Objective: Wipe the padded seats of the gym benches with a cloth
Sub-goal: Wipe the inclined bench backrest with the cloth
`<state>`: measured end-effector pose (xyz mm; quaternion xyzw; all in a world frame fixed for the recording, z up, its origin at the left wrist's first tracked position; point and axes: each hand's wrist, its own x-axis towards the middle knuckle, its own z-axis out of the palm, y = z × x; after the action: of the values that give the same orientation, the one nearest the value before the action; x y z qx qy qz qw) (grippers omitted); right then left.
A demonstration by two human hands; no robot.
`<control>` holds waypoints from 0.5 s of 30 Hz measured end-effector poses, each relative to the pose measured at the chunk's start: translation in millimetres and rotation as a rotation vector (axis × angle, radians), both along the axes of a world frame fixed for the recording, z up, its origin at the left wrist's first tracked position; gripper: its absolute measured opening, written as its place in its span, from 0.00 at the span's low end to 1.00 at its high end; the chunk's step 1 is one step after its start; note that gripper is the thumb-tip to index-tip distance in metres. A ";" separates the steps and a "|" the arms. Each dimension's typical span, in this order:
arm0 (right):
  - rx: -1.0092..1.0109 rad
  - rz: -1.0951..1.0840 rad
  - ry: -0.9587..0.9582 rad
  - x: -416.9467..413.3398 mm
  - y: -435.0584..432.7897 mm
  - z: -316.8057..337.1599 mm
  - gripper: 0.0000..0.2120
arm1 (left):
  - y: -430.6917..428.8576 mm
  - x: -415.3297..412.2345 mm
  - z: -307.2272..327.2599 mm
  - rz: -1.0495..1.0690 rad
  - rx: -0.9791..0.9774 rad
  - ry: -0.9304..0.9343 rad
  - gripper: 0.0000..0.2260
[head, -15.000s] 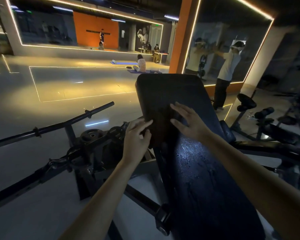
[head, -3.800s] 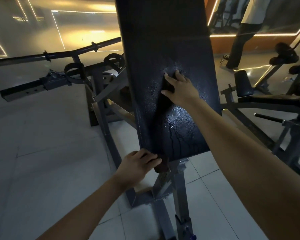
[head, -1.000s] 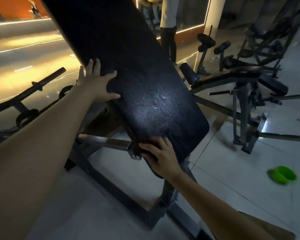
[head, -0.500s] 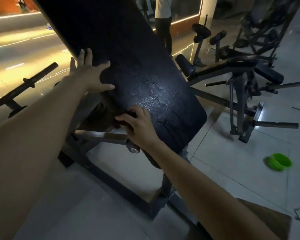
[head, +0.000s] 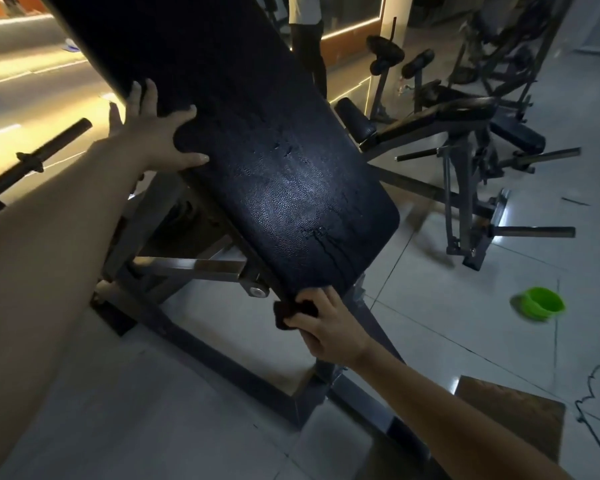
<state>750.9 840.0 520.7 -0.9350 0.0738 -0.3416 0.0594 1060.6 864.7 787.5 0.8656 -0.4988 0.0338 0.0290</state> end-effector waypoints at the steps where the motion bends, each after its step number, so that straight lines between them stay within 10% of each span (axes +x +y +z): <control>1: -0.006 -0.008 0.027 -10.3 2.9 -7.9 0.10 | 0.0 -0.5 -0.1 -0.001 0.001 0.001 0.40; 15: -0.024 0.121 0.015 58.5 -27.3 67.2 0.09 | -0.2 -3.7 0.1 -0.002 -0.005 0.058 0.39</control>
<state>809.4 812.7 587.9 -0.9410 0.0133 -0.3313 0.0680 1057.0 864.5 787.7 0.8657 -0.4984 0.0101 0.0458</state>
